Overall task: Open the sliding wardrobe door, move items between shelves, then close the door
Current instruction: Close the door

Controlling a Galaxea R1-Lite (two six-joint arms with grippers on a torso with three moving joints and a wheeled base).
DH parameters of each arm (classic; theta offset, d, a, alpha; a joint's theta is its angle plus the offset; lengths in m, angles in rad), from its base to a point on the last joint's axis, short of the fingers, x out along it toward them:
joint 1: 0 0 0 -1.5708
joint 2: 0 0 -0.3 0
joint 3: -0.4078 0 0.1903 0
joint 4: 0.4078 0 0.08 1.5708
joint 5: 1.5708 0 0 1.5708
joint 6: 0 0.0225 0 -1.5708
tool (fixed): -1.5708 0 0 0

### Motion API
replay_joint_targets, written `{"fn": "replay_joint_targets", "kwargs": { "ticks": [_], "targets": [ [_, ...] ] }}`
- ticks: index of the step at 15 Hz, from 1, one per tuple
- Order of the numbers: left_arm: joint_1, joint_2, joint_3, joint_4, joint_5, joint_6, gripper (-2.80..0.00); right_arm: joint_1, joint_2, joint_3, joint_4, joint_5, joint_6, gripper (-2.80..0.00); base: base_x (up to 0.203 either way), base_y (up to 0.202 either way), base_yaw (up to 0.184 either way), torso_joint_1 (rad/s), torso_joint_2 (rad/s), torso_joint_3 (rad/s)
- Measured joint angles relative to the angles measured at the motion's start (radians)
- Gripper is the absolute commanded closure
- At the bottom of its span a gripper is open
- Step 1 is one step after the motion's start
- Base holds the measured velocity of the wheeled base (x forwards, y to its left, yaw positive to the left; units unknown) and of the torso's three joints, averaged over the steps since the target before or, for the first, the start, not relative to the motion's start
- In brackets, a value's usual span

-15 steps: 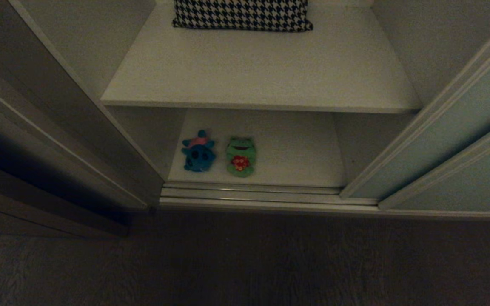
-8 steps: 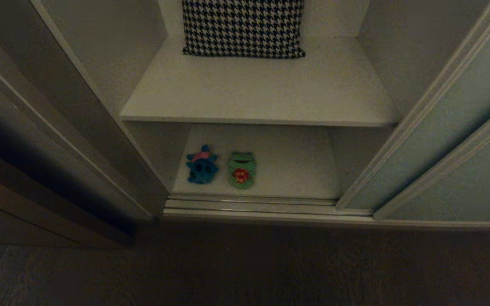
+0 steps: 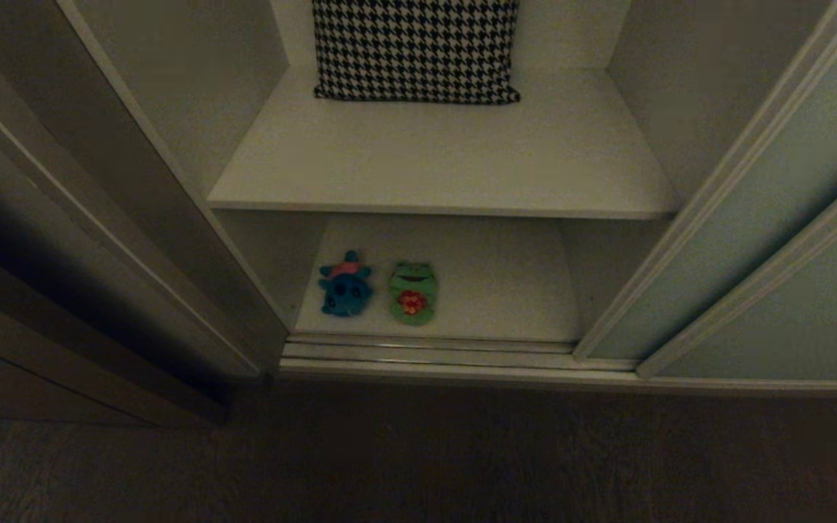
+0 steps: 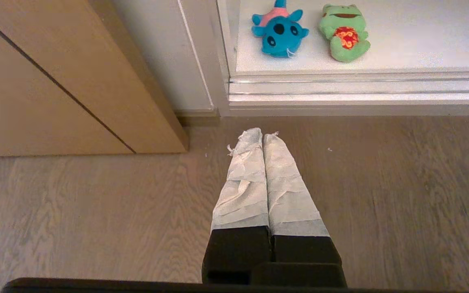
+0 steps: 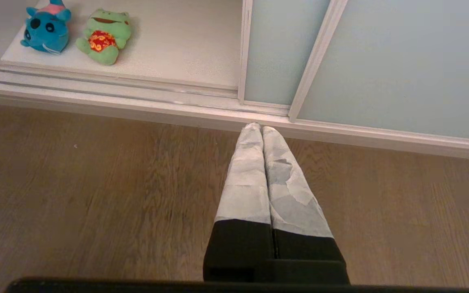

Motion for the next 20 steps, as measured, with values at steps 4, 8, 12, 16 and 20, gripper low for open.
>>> {"fn": "replay_joint_targets", "kwargs": {
  "ticks": [4,8,12,16,20],
  "targets": [
    [0.0,0.0,0.0,0.0,0.003,-0.007,0.0,0.0,0.0,0.0,0.0,0.0,0.0,0.0,0.0,0.0,0.0,0.001,0.0,0.027],
    [0.0,0.0,0.0,0.0,0.004,-0.008,0.0,0.0,0.0,0.001,0.0,0.0,-0.001,0.0,0.0,0.0,0.0,0.0,0.0,0.0],
    [0.0,0.0,0.0,0.0,0.003,-0.008,0.0,0.0,0.0,0.0,0.001,0.0,0.0,0.0,0.0,0.0,0.0,0.0,0.0,0.0],
    [0.0,0.001,0.0,0.0,0.003,-0.008,0.0,0.0,0.0,0.001,0.0,0.0,-0.004,0.0,0.0,0.0,0.0,0.0,0.0,0.0],
    [0.0,0.001,0.0,0.0,0.003,-0.008,0.0,0.0,0.0,-0.003,0.008,-0.009,-0.042,0.0,0.0,0.0,0.0,0.0,0.0,0.0]
  ]
}}
